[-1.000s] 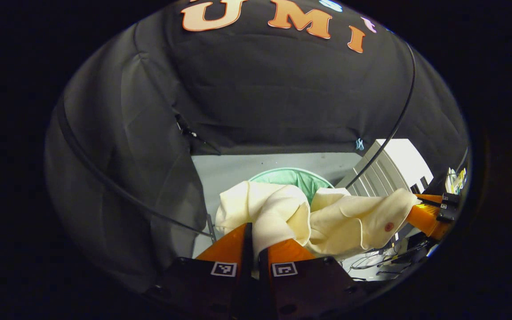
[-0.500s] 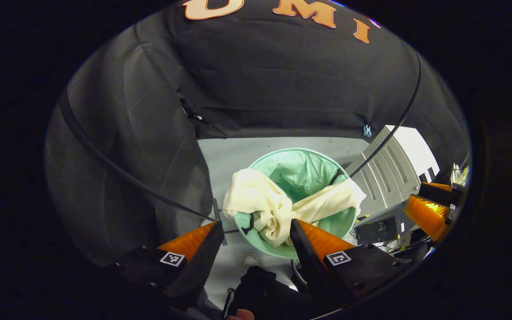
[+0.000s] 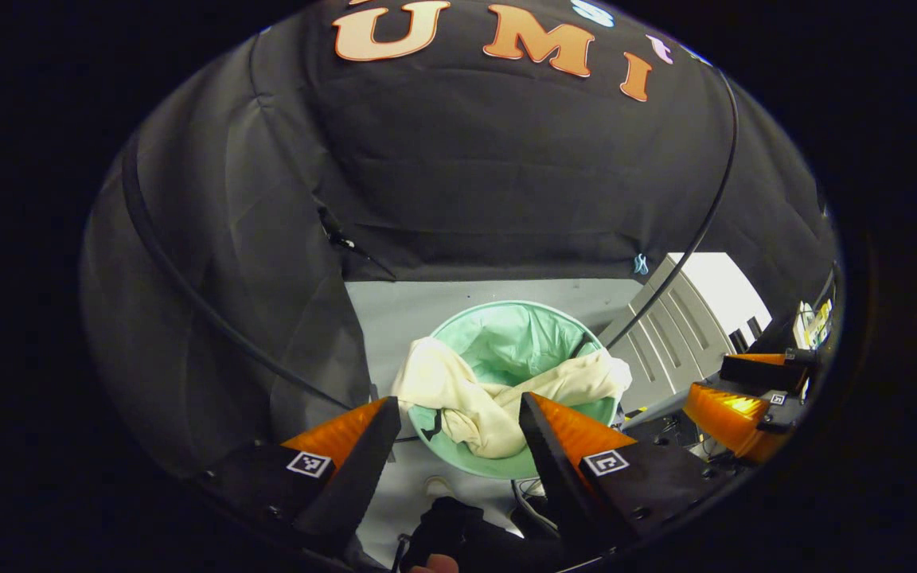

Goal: Grasp the clothes on the hanger with both hands and then place them into the laundry hamper below.

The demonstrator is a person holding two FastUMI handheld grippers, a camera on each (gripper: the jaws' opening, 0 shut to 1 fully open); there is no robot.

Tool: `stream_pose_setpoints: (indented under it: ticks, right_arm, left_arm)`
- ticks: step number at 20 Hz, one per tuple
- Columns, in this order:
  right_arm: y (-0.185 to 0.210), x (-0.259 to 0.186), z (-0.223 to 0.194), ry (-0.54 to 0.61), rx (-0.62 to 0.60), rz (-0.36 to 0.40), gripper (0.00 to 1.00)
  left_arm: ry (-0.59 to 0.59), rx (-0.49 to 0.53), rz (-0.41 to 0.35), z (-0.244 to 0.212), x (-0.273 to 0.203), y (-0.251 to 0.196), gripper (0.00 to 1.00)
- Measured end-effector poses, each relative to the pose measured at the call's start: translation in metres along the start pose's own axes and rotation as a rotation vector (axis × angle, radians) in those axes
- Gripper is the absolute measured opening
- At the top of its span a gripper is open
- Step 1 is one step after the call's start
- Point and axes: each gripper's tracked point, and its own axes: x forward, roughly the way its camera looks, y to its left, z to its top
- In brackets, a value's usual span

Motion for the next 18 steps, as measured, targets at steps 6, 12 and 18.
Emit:
stream_pose_setpoints:
  ticks: [6, 12, 18]
  right_arm:
    - [-0.003, -0.042, 0.036, -0.127, -0.016, -0.048, 0.93]
    - [-0.002, -0.135, 0.148, -0.399, 0.013, -0.065, 0.93]
    - [-0.011, -0.234, 0.234, -0.645, -0.006, -0.129, 0.93]
  left_arm:
    - [-0.159, -0.015, 0.005, 0.042, -0.045, 0.006, 0.99]
    - [-0.431, -0.037, -0.030, 0.138, -0.133, -0.005, 0.97]
    - [-0.692, -0.009, -0.039, 0.216, -0.220, -0.008, 0.96]
